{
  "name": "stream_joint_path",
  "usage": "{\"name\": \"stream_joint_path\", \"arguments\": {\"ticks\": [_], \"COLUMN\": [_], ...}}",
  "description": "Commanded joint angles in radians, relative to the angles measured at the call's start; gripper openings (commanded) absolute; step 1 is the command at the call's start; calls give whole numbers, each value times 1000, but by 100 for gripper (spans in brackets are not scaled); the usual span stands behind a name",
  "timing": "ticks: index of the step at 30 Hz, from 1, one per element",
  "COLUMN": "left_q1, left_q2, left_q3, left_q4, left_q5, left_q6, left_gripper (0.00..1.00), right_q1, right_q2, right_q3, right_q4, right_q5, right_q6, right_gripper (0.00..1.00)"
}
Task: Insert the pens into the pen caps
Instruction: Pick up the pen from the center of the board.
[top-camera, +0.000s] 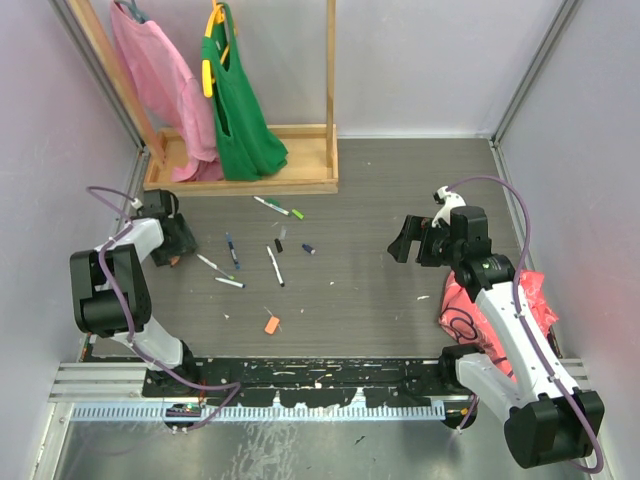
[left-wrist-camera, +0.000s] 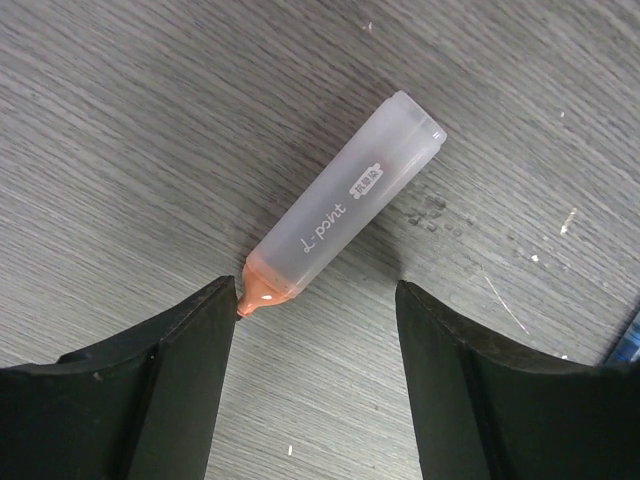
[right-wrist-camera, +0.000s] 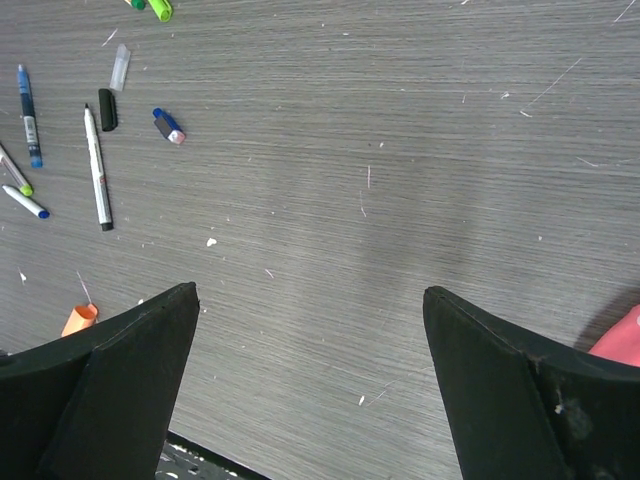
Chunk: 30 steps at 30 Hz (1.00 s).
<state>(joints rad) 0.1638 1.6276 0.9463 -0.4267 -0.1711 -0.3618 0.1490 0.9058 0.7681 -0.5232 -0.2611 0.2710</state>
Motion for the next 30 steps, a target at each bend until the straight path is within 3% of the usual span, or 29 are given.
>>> {"name": "stream_joint_path", "arguments": {"ticks": [1,17,24,30], "left_q1": [21,28,28,28], "left_q2": [12,82,112,71], "left_q3": [30,57,71,61], "left_q4": [27,35,36,31], "left_q5": [6,-20,32,60], "left_q6": [-21,-11,-3,-10], "left_gripper": [66,57,28,17], "right_q1": [4,4,4,4], "right_q2": [4,19,34,25], "right_q3": [24,25,25,23], "right_q4": [49,50,51,50], "right_q5": [-28,-30,-19,-8], "right_q6": [-6,-7,-3,-4], "right_gripper": [99,99,99,99]}}
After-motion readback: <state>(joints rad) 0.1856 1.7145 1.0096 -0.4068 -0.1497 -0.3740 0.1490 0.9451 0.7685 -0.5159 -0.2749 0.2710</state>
